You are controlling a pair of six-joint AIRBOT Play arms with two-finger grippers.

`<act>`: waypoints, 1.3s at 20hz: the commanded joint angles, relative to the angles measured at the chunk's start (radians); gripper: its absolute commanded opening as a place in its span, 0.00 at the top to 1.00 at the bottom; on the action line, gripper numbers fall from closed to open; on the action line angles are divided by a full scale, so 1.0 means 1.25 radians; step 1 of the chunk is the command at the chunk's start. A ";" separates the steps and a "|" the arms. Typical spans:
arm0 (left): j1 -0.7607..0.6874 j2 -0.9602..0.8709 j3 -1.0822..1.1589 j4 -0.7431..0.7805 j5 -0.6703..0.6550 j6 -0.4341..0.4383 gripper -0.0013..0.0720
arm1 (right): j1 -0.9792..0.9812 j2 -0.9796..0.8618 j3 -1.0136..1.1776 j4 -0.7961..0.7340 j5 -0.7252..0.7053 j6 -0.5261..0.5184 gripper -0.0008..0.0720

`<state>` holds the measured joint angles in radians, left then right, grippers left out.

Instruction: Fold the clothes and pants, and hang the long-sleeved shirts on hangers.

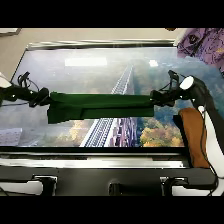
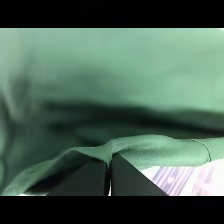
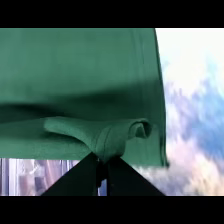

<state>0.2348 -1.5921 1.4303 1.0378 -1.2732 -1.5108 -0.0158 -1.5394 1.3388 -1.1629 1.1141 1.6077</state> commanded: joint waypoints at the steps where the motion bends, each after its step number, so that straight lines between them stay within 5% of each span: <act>1: -0.014 -0.143 0.172 -0.002 -0.016 0.006 0.96 | 0.001 -0.087 0.053 0.015 -0.022 -0.006 0.95; 7: -0.036 -0.293 0.297 -0.009 -0.022 -0.015 0.96 | 0.002 -0.163 0.055 0.078 -0.117 -0.019 0.95; 8: -0.036 -0.303 0.298 -0.016 -0.022 -0.015 0.94 | 0.002 -0.169 0.055 0.089 -0.119 -0.017 0.87; 10: -0.033 -0.302 0.301 -0.015 -0.018 -0.023 0.51 | -0.010 -0.167 0.071 0.091 -0.083 0.011 0.48; 11: -0.028 -0.298 0.309 -0.012 -0.020 -0.033 0.41 | -0.028 -0.166 0.101 0.092 -0.031 0.010 0.37; 14: -0.008 -0.268 0.339 0.005 -0.023 -0.040 0.41 | -0.121 -0.167 0.152 0.132 0.061 0.009 0.28; 15: -0.003 -0.255 0.344 0.011 -0.023 -0.043 0.33 | -0.158 -0.174 0.152 0.167 0.082 0.001 0.23; 19: -0.001 -0.224 0.345 0.023 -0.024 -0.043 0.29 | -0.213 -0.242 0.152 0.296 0.160 -0.084 0.23; 26: -0.001 -0.215 0.346 0.023 -0.050 -0.042 0.29 | -0.131 -0.344 0.151 0.330 0.111 -0.086 0.24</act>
<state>0.2321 -1.8656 1.8614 1.0645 -1.3231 -1.5635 -0.2199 -1.9221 1.5265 -0.7788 1.2709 1.5032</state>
